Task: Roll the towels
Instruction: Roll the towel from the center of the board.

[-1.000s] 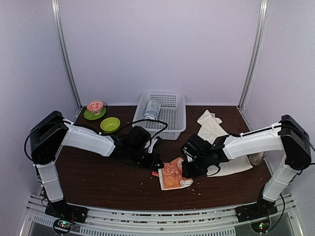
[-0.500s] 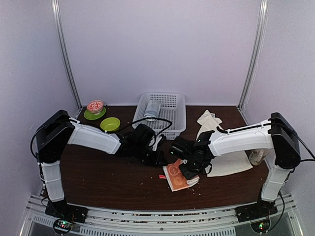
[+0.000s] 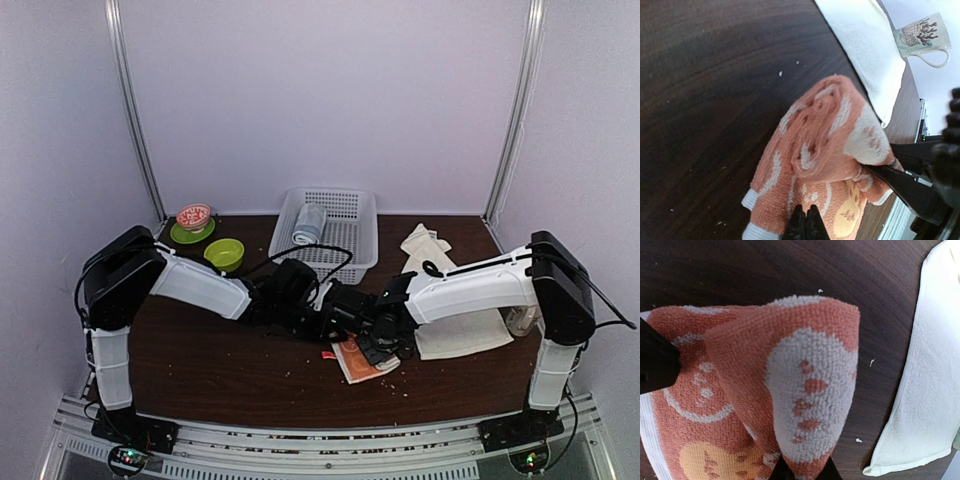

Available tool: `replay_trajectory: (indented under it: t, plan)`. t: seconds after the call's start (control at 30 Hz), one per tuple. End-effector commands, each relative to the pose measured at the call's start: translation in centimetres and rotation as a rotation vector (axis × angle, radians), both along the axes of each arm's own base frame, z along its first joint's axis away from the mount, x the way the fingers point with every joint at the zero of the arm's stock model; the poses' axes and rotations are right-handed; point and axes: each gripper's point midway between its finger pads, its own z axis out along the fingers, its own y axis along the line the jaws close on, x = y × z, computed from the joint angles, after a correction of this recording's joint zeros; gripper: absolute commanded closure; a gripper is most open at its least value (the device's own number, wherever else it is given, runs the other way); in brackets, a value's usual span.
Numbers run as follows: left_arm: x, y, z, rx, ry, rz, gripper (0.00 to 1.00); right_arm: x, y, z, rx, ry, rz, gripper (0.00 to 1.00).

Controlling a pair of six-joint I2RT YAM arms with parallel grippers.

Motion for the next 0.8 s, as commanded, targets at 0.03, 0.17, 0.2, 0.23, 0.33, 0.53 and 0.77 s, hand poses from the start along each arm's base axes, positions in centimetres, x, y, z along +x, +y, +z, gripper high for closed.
replay_trajectory:
  t: [0.03, 0.17, 0.2, 0.23, 0.33, 0.53, 0.77]
  plan:
    - [-0.4, -0.8, -0.1, -0.057, 0.014, -0.01, 1.0, 0.5, 1.4, -0.4, 0.045, -0.038, -0.039, 1.0]
    - [0.2, -1.5, 1.1, -0.085, -0.005, -0.005, 1.0, 0.1, 1.5, -0.6, 0.05, -0.031, -0.031, 1.0]
    - [0.3, -1.7, 1.2, -0.087, -0.006, -0.004, 1.0, 0.1, 1.5, -0.6, 0.052, -0.031, -0.029, 1.0]
    - [0.5, -1.9, 1.4, -0.089, -0.008, -0.004, 1.0, 0.1, 1.5, -0.6, 0.055, -0.029, -0.027, 1.0]
    - [0.9, -2.3, 1.0, -0.076, 0.003, 0.0, 1.0, 0.0, 1.6, -0.6, 0.056, -0.026, -0.022, 1.0]
    - [1.3, -2.5, -1.2, -0.018, 0.047, 0.023, 1.0, -0.2, 2.0, -0.2, 0.075, -0.028, -0.001, 1.0]
    - [1.5, -2.3, -2.5, 0.01, 0.062, 0.048, 1.0, -0.5, 3.1, 0.7, 0.129, -0.015, 0.038, 1.0]
